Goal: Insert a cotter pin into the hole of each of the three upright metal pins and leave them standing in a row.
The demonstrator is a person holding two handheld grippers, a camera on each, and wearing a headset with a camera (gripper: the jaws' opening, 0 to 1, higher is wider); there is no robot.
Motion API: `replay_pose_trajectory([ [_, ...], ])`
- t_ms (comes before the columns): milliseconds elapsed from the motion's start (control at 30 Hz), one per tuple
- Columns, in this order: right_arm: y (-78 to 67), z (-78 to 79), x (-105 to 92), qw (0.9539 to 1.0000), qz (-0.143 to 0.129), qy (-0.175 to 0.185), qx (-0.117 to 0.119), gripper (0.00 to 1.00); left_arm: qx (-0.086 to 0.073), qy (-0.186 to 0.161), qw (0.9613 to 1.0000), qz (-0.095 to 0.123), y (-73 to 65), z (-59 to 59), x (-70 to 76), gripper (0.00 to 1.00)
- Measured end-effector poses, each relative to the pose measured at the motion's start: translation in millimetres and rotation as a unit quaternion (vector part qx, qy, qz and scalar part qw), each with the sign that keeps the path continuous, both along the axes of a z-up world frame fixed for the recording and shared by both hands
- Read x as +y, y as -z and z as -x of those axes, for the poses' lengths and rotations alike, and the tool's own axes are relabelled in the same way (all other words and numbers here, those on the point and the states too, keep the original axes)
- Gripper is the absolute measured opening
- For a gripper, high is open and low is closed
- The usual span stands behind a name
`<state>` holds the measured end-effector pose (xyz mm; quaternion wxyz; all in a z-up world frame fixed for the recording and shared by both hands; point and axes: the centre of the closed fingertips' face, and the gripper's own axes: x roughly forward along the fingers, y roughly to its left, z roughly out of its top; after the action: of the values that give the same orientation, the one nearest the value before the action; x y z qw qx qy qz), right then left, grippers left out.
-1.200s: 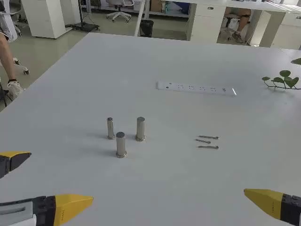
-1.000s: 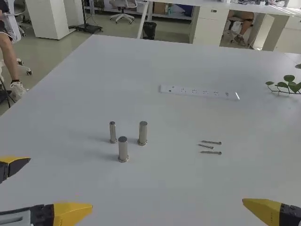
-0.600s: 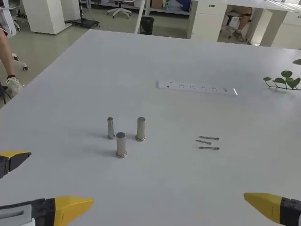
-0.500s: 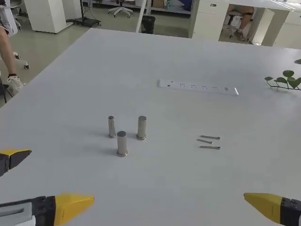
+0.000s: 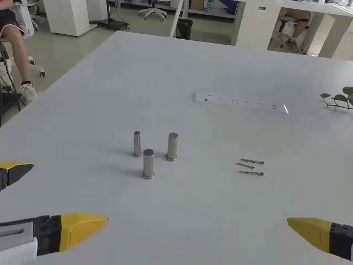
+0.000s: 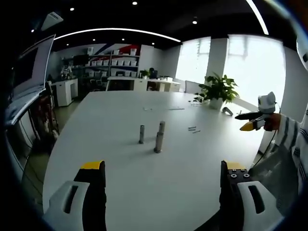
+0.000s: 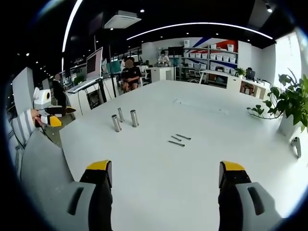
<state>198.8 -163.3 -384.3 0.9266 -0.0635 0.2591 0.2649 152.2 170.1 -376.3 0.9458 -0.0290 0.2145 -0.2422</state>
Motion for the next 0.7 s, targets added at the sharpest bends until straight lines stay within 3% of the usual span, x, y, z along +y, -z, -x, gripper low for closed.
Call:
replay_pose_trajectory([
  [700,-2.8,3.5,2.7,1.0,0.007,-0.003,-0.003,0.89,-0.003,0.015,0.9999,-0.002,1.3,0.6,2.3,0.99],
])
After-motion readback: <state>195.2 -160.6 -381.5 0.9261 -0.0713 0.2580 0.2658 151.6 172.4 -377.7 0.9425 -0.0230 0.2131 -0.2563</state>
